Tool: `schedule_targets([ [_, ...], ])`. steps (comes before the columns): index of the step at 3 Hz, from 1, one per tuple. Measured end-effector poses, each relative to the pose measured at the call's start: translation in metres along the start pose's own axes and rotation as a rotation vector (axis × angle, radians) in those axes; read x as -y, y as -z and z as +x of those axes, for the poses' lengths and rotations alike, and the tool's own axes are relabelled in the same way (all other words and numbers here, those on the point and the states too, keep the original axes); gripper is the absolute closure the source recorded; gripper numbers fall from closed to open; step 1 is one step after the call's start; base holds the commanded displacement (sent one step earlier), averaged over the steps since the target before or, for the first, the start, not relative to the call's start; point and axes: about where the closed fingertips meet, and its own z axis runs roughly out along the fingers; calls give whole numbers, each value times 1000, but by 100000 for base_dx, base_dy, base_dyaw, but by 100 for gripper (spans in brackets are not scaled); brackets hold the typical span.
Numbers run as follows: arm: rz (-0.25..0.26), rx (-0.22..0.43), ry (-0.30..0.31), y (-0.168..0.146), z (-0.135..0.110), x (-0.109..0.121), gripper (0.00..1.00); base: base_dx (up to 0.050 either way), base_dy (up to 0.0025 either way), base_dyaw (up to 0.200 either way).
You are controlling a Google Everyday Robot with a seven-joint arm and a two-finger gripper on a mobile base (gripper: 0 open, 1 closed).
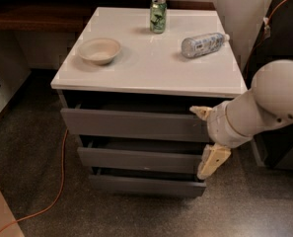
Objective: Open middle drawer
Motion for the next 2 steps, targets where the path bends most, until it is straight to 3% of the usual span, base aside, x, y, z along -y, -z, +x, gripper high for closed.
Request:
schedule_targets([
  [1, 7, 5, 82, -36, 15, 2, 0, 0, 0, 0],
  [2, 7, 5, 81, -36, 15, 2, 0, 0, 0, 0],
])
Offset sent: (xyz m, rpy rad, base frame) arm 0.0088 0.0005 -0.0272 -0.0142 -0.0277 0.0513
